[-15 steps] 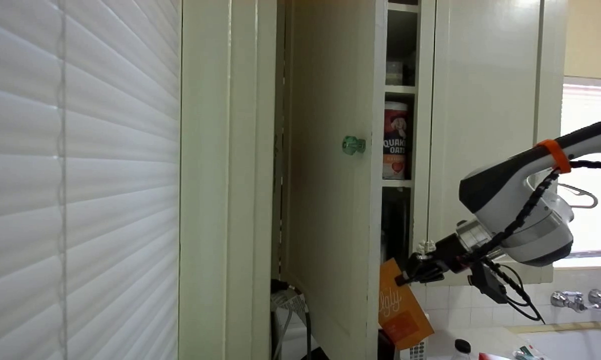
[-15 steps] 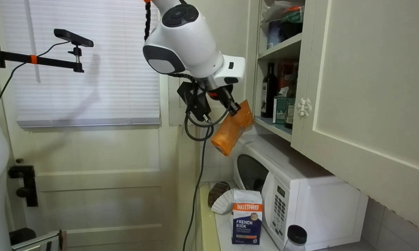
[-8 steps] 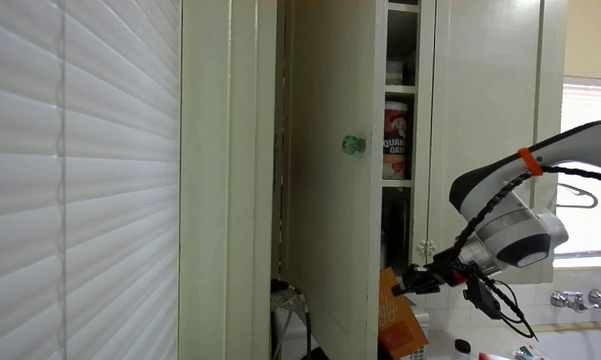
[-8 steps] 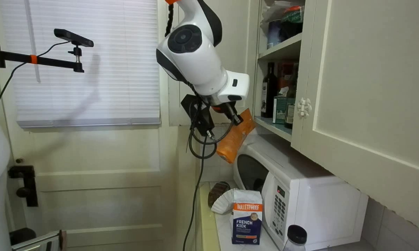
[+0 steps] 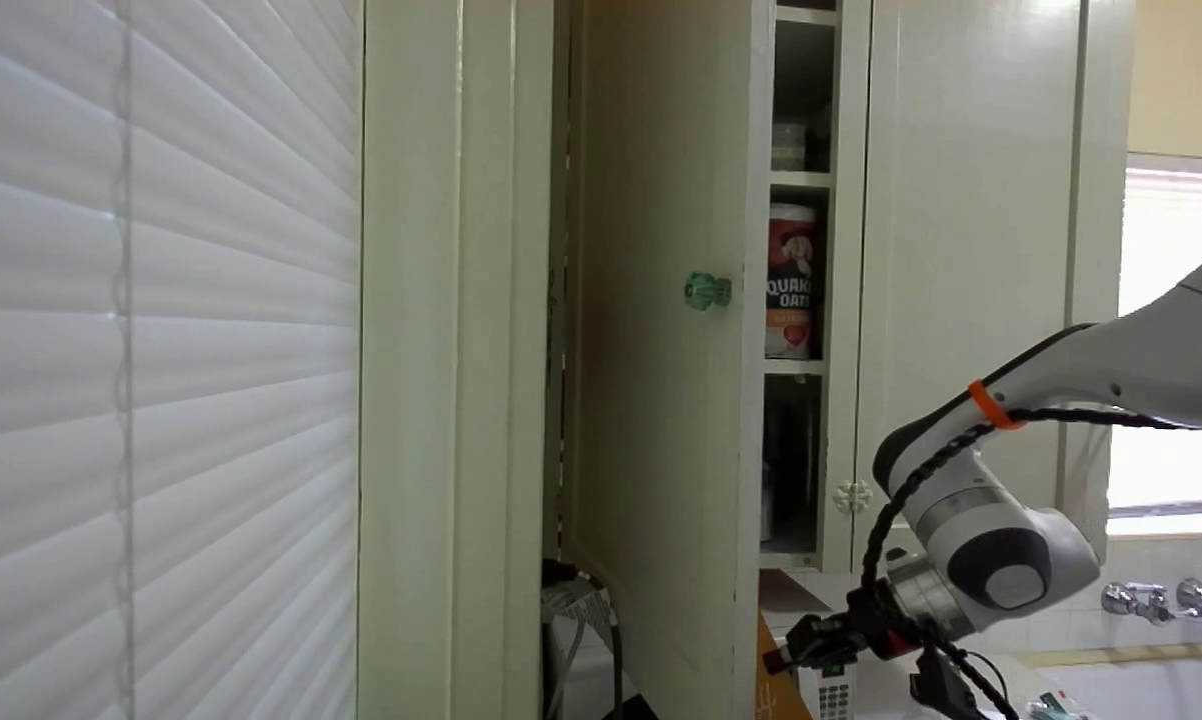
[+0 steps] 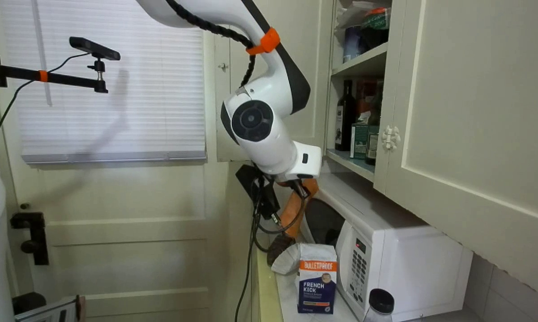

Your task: Remove the orange packet from the top cabinet

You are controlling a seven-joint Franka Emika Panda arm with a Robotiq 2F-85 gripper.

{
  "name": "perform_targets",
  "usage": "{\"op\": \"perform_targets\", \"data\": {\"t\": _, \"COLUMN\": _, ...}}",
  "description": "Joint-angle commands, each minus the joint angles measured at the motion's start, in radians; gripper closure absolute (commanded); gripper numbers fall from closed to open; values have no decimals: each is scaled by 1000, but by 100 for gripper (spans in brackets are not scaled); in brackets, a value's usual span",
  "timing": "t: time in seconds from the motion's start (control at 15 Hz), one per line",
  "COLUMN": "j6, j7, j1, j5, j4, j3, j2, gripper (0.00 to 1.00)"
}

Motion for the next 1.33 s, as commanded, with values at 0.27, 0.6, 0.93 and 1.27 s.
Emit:
{"op": "perform_targets", "data": {"t": 0.27, "j6": -158, "j7": -268, "j1": -13, "j5": 144, "j4": 43, "j3": -25, "j2": 141, "gripper": 100}}
{"op": "perform_targets", "data": {"t": 0.6, "j6": -189, "j7": -441, "j1": -162, "j5": 195, "j4": 50, "j3": 109, "j2": 162, "gripper": 100}}
{"op": "perform_targets", "data": {"t": 0.93, "j6": -232, "j7": -628, "j1": -222, "j5": 300, "j4": 48, "j3": 139, "j2": 147, "gripper": 100}}
{"op": "perform_targets", "data": {"t": 1.27, "j6": -270, "j7": -715, "j1": -259, "j5": 359, "j4": 29, "j3": 151, "j2": 152, "gripper": 100}}
